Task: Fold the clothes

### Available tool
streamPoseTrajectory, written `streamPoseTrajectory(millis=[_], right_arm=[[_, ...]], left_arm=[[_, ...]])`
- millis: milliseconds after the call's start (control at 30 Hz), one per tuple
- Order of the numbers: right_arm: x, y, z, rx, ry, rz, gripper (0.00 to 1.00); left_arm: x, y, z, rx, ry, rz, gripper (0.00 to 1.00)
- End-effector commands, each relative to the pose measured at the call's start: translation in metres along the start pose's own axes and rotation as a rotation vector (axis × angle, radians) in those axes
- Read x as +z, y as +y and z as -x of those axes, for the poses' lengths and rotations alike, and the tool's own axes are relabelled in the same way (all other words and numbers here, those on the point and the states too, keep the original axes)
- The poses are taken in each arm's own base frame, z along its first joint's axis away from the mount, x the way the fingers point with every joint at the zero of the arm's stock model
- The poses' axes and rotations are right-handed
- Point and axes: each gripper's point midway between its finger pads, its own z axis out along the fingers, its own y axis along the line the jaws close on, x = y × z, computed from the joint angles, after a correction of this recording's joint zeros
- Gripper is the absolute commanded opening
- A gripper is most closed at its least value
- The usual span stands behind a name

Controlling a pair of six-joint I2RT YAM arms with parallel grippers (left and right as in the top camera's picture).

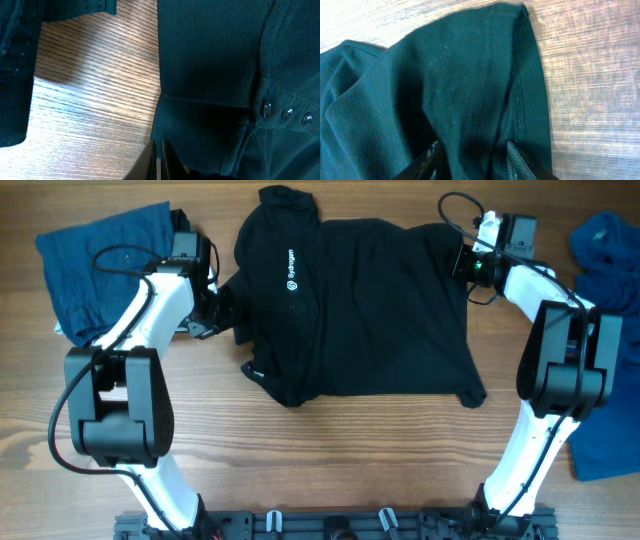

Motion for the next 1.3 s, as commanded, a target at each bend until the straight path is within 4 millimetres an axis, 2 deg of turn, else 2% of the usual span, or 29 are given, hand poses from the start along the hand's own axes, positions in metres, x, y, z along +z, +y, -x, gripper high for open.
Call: streamPoseTrajectory(millis=[0, 233, 533, 633, 733, 800, 867, 1033, 1267], right_arm=[[0.007, -0.005, -0.017, 0.113, 0.056, -0.005, 0.4], [0.005, -0.003, -0.02, 0.138, 0.074, 0.007, 0.35], [0.001, 0.001, -0.021, 0.175, 0.094, 0.013, 0.36], [-0.005, -0.003, -0.003, 0.164, 0.054, 0.014, 0.37], [-0.018, -0.003, 0.013, 0.164, 0.02, 0.024, 0.43], [-0.025, -0.001, 0.018, 0.151, 0.008, 0.025, 0.43], [-0.029, 0.002, 0.017, 0.142, 0.018, 0.023, 0.44], [-0.03, 0.011, -0.002, 0.179, 0.096, 0.062, 0.42], [-0.03, 0.015, 0.004, 0.158, 0.076, 0.09, 0.43]], left_arm=[[-0.004, -0.002, -0.001, 0.025, -0.009, 0.006, 0.05], [-0.004, -0.001, -0.002, 0.024, -0.004, 0.008, 0.05], [-0.004, 0.0, -0.002, 0.024, -0.005, 0.009, 0.05], [-0.004, 0.001, -0.002, 0.024, -0.007, 0.015, 0.05], [-0.004, 0.001, -0.002, 0.024, -0.007, 0.015, 0.05], [-0.004, 0.0, -0.002, 0.024, -0.008, 0.015, 0.06], [-0.004, 0.0, -0.001, 0.024, -0.01, 0.014, 0.05], [-0.004, 0.0, -0.001, 0.024, -0.011, 0.013, 0.05], [-0.004, 0.0, -0.001, 0.024, -0.01, 0.014, 0.05]])
